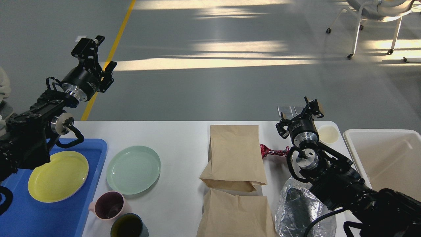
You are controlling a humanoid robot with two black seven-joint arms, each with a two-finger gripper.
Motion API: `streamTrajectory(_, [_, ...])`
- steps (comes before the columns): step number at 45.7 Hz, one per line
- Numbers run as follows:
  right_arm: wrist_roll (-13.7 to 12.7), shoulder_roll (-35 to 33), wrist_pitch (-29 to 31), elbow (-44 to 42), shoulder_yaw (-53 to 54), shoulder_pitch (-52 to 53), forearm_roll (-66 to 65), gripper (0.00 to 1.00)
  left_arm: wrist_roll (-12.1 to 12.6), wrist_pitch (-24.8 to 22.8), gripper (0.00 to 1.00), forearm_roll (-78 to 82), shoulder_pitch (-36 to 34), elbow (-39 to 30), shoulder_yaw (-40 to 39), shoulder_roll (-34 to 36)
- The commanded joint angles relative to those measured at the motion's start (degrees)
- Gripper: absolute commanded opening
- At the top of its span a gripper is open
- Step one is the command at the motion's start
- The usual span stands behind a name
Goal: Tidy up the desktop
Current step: 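Raise the left arm up and away from the table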
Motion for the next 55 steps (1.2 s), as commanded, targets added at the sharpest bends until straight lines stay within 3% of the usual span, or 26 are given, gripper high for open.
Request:
streamTrajectory(1, [0.0, 0.0, 0.0, 0.0, 0.0, 0.0, 0.0, 1.0, 0.1, -3.0, 0.97, 0.1, -6.3, -5.5, 10.1, 3.5])
streamTrajectory(17, [0.0, 0.0, 0.0, -0.1, 0.0, 0.0, 0.1, 1.0, 0.0, -4.6, 0.97, 0.5, -26.2, -20.6, 37.6, 9.1])
streamTrajectory(30, [0.0, 0.0, 0.0, 0.0, 0.0, 0.0, 0.0, 1.0, -0.4, -5.2, 0.97, 1.7, -47.4, -36.0, 60.7, 8.6])
streamTrajectory(41, [0.0, 0.0, 0.0, -0.1, 0.0, 0.0, 0.0, 1.0, 0.3, -11.7, 0.97, 6.3, -64.0, -42.3, 67.3, 7.9])
streamTrajectory(49, [0.0, 0.0, 0.0, -0.1, 0.0, 0.0, 0.1, 1.0, 0.3, -11.5, 0.97, 13.3, -70.4, -45.9, 68.8, 7.6])
streamTrajectory(55, [0.0, 0.0, 0.0, -0.1, 0.0, 0.0, 0.0, 1.0, 0.3, -11.5, 0.97, 13.6, -77.5, -50.9, 75.2, 4.7])
